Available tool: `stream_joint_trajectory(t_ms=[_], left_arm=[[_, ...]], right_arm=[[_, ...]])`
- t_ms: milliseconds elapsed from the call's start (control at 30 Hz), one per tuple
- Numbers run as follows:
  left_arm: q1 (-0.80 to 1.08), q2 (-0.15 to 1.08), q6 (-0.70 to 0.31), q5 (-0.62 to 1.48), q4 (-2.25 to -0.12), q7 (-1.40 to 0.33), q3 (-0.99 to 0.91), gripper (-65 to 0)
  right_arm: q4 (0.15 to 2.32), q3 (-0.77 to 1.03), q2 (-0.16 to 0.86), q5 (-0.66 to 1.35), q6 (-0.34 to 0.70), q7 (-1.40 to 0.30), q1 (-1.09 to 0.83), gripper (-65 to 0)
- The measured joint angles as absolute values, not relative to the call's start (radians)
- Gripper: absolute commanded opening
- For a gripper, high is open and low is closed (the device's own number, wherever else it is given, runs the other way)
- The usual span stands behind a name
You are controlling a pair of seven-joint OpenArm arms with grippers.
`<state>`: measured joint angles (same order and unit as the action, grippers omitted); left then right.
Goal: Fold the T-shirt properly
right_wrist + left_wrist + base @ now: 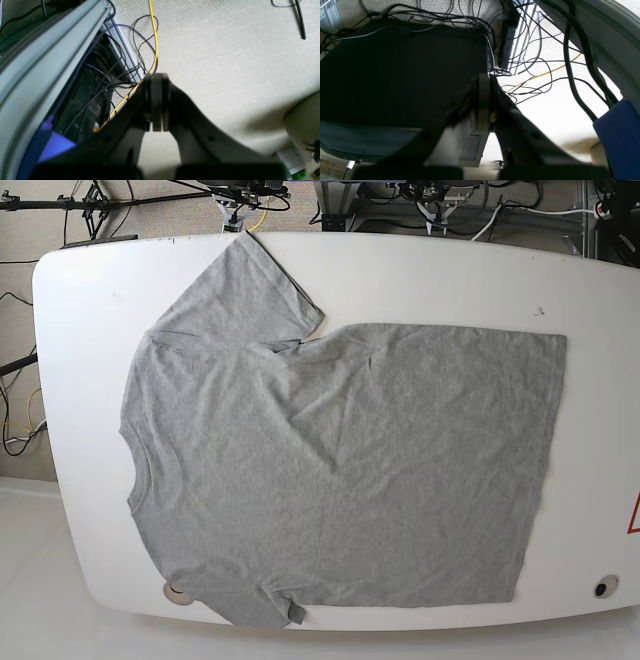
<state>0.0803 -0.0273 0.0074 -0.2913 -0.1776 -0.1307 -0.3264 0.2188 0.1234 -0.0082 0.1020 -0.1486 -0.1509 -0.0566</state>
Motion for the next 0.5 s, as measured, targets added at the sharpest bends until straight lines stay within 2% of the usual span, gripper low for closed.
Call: stream_joint_trajectory(t_ms=[500], left_arm=[[0.164, -0.022, -0.001, -0.279, -0.321, -0.036, -0.317, -65.0]], right_arm=[[0.233, 0.12, 0.02, 0.097, -0.145, -0.072, -0.077, -65.0]])
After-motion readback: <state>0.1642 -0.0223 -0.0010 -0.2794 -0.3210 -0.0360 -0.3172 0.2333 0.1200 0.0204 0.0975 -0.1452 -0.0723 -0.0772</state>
